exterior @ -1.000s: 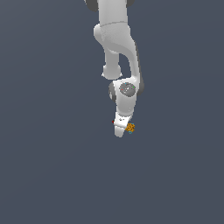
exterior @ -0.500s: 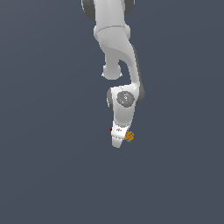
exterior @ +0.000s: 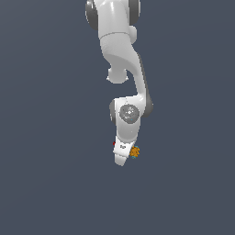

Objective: Pick up the object and move it to a goal position.

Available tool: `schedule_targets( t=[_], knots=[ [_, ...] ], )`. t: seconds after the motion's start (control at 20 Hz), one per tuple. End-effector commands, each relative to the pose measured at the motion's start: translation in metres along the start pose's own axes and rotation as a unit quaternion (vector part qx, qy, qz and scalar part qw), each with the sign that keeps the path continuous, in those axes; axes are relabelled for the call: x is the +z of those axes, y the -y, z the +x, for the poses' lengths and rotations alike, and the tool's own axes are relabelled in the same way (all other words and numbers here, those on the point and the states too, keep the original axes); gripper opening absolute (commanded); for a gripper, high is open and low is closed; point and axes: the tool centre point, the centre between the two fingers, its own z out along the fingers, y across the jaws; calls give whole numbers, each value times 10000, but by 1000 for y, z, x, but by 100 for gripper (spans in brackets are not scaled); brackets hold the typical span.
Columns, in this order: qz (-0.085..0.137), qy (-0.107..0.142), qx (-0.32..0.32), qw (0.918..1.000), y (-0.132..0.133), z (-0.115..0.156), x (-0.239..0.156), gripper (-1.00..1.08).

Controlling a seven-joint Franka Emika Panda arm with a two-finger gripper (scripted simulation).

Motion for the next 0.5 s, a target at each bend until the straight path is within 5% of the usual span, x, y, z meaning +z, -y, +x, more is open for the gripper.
schedule_targets(
  t=[0.0, 0.45],
  knots=[
    [-2, 1, -3, 10000, -8, 1, -1, -100],
    [-2, 1, -3, 10000, -18, 3, -1, -100]
  ],
)
